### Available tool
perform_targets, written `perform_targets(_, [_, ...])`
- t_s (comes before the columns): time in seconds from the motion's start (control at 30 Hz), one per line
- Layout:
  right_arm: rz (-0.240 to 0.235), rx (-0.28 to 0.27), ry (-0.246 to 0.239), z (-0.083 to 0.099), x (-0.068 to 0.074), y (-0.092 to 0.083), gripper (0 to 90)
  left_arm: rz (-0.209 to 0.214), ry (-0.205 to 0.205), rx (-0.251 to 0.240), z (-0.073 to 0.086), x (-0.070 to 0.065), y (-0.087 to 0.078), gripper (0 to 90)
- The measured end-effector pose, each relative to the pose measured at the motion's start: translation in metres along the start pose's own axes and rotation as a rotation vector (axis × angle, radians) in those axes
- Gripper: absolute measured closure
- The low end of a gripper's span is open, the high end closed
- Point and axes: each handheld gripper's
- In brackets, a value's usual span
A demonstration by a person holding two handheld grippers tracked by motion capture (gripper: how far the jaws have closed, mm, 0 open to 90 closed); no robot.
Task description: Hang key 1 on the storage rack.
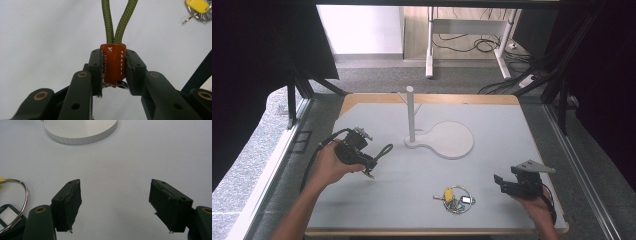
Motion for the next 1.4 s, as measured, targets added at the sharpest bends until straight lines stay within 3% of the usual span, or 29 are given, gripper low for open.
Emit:
perform_targets(0.33, [-0.003,0.005,-0.006,0.001,0.0,0.002,25.9,0.003,-0.009,-0.033,-0.005,0.007,-0.011,69.7])
perform_targets(0.83, [0.001,0.008,-0.008,0.001,0.001,0.002,25.9,-0.014,-0.026,-0.056,-0.026,0.016,-0.035,69.7])
perform_targets(1.4, [0.009,0.012,-0.004,0.002,-0.001,0.003,26.0,-0.01,-0.033,-0.083,-0.036,0.024,-0.048,69.7])
Point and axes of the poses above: each handheld gripper's, and its own axes: y roughly forward along the jaws, z roughly out of its underside, x roughly to its left, and after that the axes turned 8 degrees about x, right-handed
